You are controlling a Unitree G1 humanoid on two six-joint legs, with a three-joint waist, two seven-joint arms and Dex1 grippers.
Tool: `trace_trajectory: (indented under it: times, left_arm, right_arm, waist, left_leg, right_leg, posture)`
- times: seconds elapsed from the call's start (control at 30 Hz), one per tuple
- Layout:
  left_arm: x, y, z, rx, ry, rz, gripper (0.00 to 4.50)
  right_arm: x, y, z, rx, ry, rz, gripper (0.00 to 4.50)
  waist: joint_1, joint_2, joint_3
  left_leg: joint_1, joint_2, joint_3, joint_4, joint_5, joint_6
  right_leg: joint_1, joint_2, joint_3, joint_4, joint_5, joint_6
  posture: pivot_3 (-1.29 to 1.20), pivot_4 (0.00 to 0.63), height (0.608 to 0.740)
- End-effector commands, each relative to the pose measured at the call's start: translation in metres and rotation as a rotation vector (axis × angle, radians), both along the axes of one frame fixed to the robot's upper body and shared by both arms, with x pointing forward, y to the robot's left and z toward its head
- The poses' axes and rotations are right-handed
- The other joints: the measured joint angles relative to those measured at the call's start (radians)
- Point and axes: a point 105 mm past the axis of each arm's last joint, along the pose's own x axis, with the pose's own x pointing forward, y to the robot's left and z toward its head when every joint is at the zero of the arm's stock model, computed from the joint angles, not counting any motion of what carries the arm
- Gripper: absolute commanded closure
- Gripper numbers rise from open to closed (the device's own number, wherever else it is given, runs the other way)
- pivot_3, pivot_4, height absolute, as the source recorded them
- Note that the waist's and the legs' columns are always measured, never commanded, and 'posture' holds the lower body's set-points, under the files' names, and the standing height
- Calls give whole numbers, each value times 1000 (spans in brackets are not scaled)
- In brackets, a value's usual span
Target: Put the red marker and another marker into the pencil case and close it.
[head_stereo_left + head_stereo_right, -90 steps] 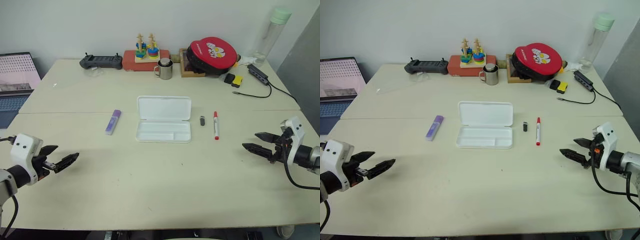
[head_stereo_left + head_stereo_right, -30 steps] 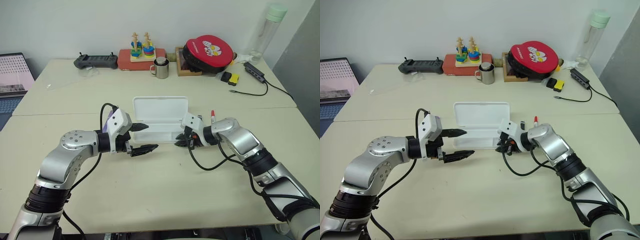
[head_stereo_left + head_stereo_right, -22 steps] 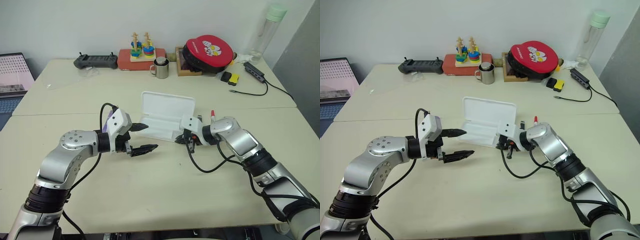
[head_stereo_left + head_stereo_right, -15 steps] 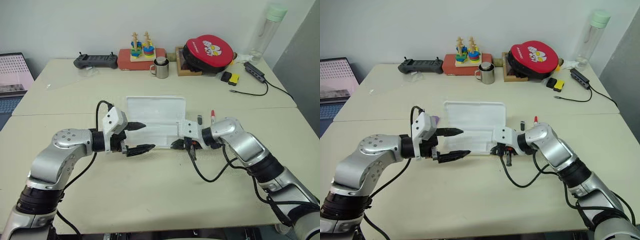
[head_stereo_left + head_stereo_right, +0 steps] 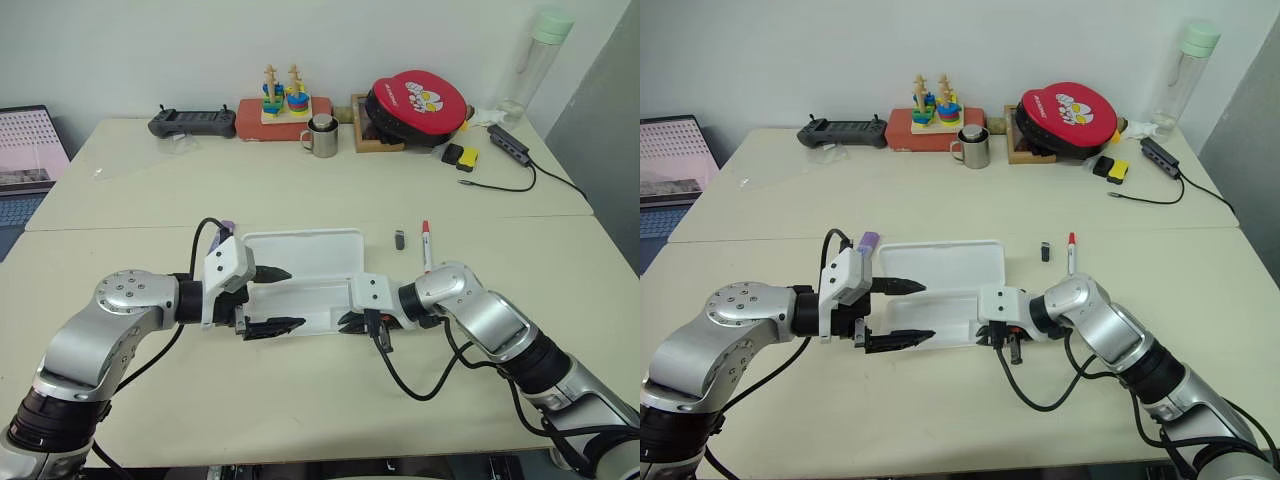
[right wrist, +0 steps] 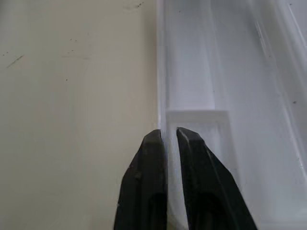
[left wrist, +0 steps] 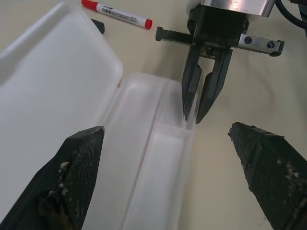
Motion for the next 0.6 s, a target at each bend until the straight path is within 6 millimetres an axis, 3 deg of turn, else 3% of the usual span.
trace_trajectory:
  times: [0.03, 0.17, 0.27, 0.43, 0.47, 0.6]
  left_arm:
    - [5, -4, 17, -29, -62, -13, 0]
    - [15, -12, 37, -127, -99, 0, 0]
    - [23, -28, 52, -208, -119, -25, 0]
    - [35, -61, 59, -236, -158, -93, 0]
    - [37, -67, 60, -235, -170, -104, 0]
    - [44, -90, 58, -226, -196, -159, 0]
  right_arm:
    - [-1, -1, 33, 99, -37, -13, 2999]
    - [4, -17, 69, 243, -28, -129, 2070]
    - [28, -52, 89, 331, -92, -411, 1360]
    - [69, -115, 74, 268, -201, -993, 88]
    - [73, -124, 68, 251, -214, -1094, 29]
    - [71, -116, 37, 248, -137, -1259, 29]
  waist:
    - [0, 0, 0]
    - [4, 0, 0]
    - [11, -1, 0]
    - [15, -1, -1]
    - [14, -1, -1]
    - [7, -1, -1]
  left_leg:
    - [0, 0, 0, 0, 0, 0]
    - [0, 0, 0, 0, 0, 0]
    - [0, 0, -1, 1, 0, 0]
    - [0, -1, 0, 1, 0, 0]
    - [0, -1, 0, 1, 0, 0]
    - [0, 0, 2, 1, 0, 0]
  right_leg:
    - [0, 0, 0, 0, 0, 0]
    - [0, 0, 0, 0, 0, 0]
    - [1, 0, 0, 0, 0, 0]
    - [1, 0, 0, 1, 0, 0]
    - [1, 0, 1, 1, 0, 0]
    - [0, 0, 3, 2, 0, 0]
  posture:
    - [0, 150, 740]
    - [0, 150, 740]
    - [0, 150, 740]
    - [0, 150, 740]
    - [0, 150, 740]
    - [0, 150, 740]
